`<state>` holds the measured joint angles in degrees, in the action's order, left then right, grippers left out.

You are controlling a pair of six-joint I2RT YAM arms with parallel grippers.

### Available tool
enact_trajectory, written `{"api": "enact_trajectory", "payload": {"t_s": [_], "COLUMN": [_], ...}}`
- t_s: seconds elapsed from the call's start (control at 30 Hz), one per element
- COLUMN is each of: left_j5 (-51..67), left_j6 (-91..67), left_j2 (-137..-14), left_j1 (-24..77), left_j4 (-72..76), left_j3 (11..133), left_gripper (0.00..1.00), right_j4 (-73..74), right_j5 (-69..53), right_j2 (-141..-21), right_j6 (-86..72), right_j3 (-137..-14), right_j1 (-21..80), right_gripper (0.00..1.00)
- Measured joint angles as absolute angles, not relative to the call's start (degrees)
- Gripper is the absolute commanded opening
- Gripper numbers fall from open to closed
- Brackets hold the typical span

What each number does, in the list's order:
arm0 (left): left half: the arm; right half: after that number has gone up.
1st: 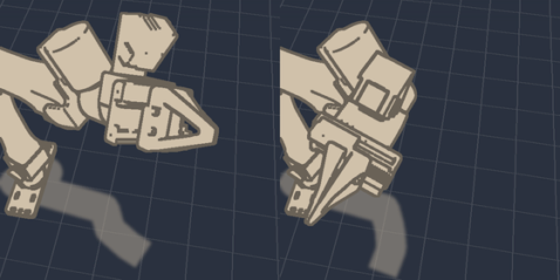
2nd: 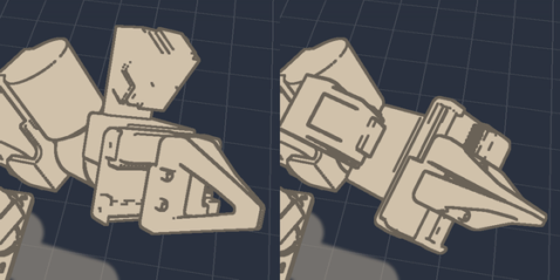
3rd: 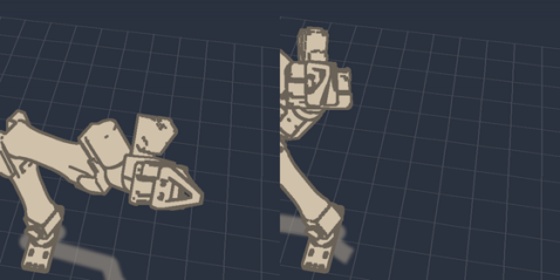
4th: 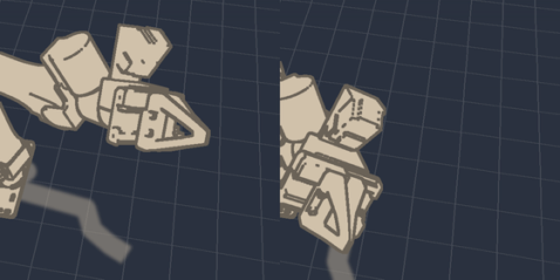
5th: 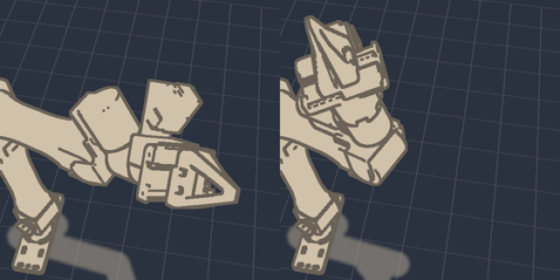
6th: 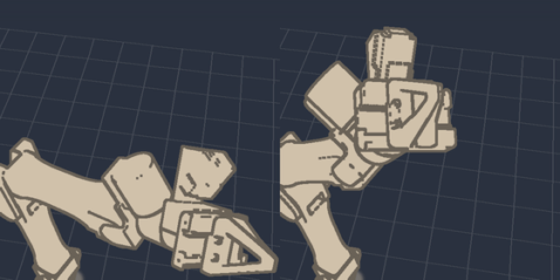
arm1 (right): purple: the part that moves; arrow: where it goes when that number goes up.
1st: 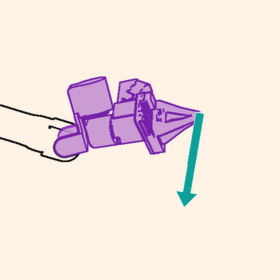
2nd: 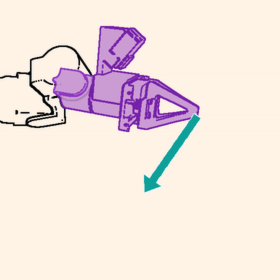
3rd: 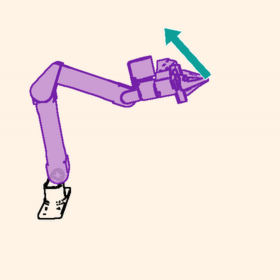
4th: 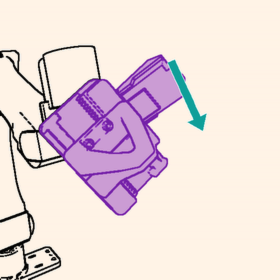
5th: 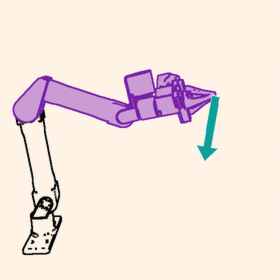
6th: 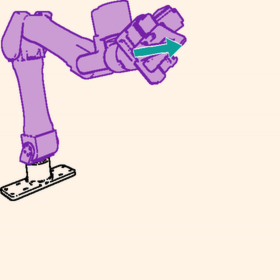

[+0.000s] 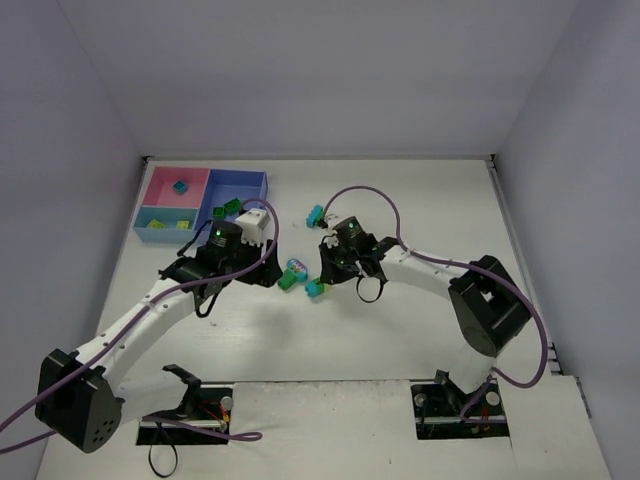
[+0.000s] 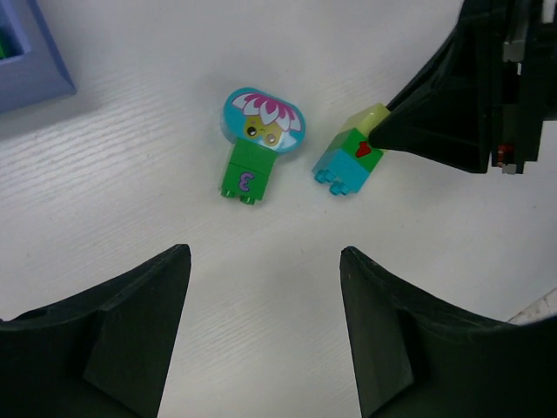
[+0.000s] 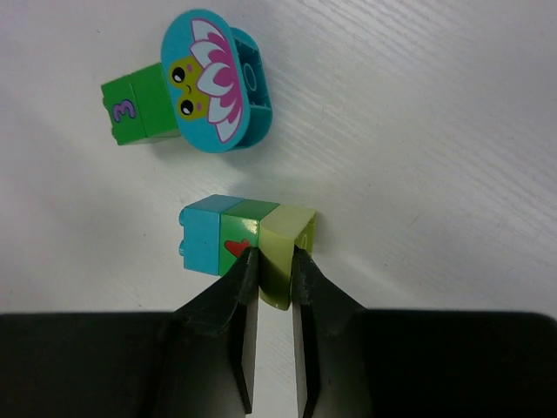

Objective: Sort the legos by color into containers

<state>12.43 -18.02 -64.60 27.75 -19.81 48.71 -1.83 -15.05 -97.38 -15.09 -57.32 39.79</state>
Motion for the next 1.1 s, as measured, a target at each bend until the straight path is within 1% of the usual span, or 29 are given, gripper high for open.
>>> {"api": "enact_trajectory", "payload": {"t_s": [0.23, 0.4, 0.6, 0.8, 0.93, 1.1], "left_j5": [19.97, 25.78, 29.87, 31.07, 30.89, 29.71], "left_j6": [-10.00, -4.54, -0.97, 0.05, 0.97, 2.00], "left_j2": [-66.74, -70.59, -71.26, -71.92, -73.54, -75.00], "left_j1": [29.63, 29.95, 29.95, 31.29, 33.32, 34.52], "left_j4": [-15.20, -15.11, -14.83, -12.60, -12.56, -12.62], "left_j3": [48.75, 49.50, 52.23, 53.58, 53.74, 53.74], "left_gripper": [0.63, 0.63, 0.63, 0.62, 0.58, 0.57], "right_j4": [1.06, 4.12, 6.35, 8.08, 8.47, 8.56], "right_j5": [-16.86, -18.59, -21.67, -22.98, -23.33, -23.51], "right_j2": [-94.54, -91.24, -88.23, -86.87, -86.52, -85.93], "right_j6": [-15.64, -15.68, -16.03, -16.53, -16.80, -17.08], "right_j3": [-61.60, -64.31, -64.97, -64.99, -64.99, -64.99], "right_j1": [39.79, 39.79, 39.79, 39.79, 39.77, 39.29], "right_gripper": [0.00, 0.00, 0.00, 0.00, 0.00, 0.00]}}
